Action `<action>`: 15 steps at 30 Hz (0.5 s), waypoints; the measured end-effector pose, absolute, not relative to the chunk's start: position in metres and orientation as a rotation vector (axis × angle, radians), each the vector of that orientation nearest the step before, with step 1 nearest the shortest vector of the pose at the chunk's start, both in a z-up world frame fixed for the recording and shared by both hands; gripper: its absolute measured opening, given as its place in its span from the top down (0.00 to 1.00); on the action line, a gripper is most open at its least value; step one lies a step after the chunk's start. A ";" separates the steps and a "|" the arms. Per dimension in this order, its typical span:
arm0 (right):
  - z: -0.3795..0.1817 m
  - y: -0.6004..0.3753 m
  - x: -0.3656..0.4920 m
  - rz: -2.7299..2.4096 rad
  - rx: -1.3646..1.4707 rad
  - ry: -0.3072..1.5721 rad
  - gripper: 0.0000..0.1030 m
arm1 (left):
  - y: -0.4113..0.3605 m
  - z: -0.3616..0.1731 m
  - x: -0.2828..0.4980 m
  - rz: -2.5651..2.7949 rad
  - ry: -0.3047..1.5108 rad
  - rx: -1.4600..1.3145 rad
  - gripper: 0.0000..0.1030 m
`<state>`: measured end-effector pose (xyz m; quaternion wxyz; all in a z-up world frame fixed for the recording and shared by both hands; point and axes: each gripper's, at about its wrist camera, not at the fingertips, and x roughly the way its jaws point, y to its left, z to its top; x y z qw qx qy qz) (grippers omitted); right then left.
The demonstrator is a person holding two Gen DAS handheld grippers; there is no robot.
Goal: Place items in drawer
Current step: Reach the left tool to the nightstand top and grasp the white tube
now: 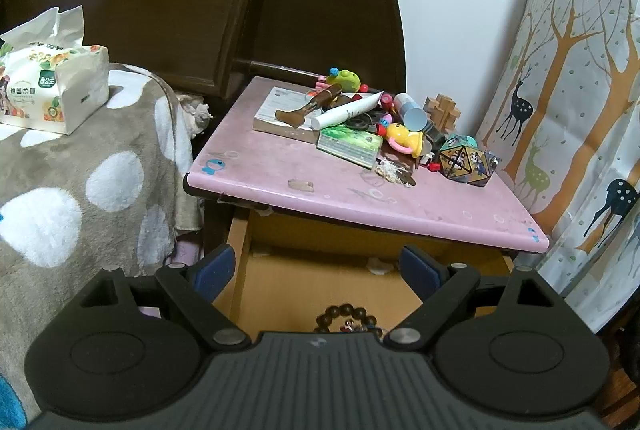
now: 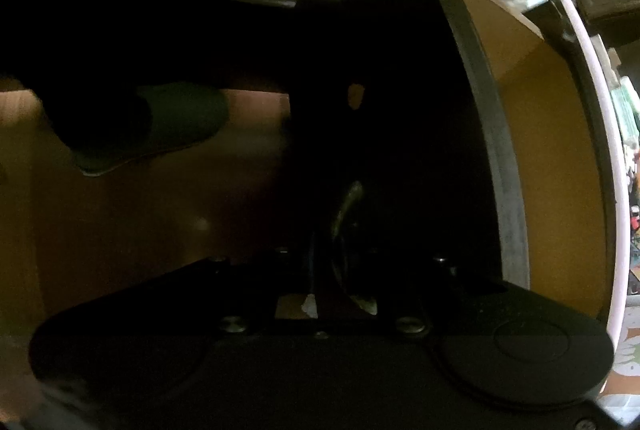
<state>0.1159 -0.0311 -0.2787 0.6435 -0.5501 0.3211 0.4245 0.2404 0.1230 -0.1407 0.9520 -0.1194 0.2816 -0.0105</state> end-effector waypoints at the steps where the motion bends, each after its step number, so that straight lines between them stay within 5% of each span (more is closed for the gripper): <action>1: -0.280 -0.032 0.111 0.970 -1.252 0.731 0.86 | 0.122 -0.141 0.241 -0.022 0.574 -0.240 0.12; 11: -0.279 -0.038 0.087 0.921 -1.240 0.668 0.85 | 0.107 -0.149 0.249 -0.025 0.591 -0.205 0.12; 15: -0.280 -0.041 0.082 0.923 -1.233 0.647 0.75 | 0.098 -0.153 0.254 -0.026 0.599 -0.191 0.12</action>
